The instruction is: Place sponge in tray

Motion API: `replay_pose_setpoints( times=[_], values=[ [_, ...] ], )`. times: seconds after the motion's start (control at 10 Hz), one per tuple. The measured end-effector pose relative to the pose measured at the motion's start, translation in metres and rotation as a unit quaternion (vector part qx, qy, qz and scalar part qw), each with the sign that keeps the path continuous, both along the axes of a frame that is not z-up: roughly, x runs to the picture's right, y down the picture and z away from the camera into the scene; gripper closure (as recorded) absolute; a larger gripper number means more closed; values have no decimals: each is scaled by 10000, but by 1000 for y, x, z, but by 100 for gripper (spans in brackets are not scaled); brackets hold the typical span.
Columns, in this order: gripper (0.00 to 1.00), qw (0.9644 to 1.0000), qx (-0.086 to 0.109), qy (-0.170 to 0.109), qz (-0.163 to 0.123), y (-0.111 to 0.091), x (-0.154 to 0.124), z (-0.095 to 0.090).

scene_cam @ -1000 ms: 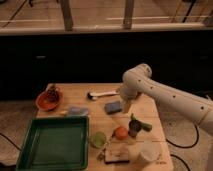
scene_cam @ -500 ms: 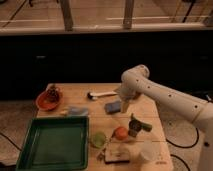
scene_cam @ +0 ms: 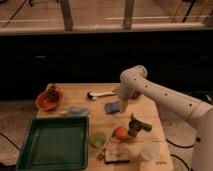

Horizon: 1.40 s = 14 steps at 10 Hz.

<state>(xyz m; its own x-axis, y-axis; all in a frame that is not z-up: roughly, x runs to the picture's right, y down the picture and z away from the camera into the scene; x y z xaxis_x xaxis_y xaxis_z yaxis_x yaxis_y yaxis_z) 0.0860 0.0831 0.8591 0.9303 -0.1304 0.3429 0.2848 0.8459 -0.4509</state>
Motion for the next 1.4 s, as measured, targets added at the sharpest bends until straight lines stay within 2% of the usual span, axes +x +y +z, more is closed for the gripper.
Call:
replay_pose_setpoints(
  times=[1.0,1.2,1.4],
  values=[
    [20,9999,-158,-70,1,19,-5,27],
    [27,9998,-182,-52,31,23,-5,31],
    [27,9998,-204,-40,52,26,-6,33]
  ],
)
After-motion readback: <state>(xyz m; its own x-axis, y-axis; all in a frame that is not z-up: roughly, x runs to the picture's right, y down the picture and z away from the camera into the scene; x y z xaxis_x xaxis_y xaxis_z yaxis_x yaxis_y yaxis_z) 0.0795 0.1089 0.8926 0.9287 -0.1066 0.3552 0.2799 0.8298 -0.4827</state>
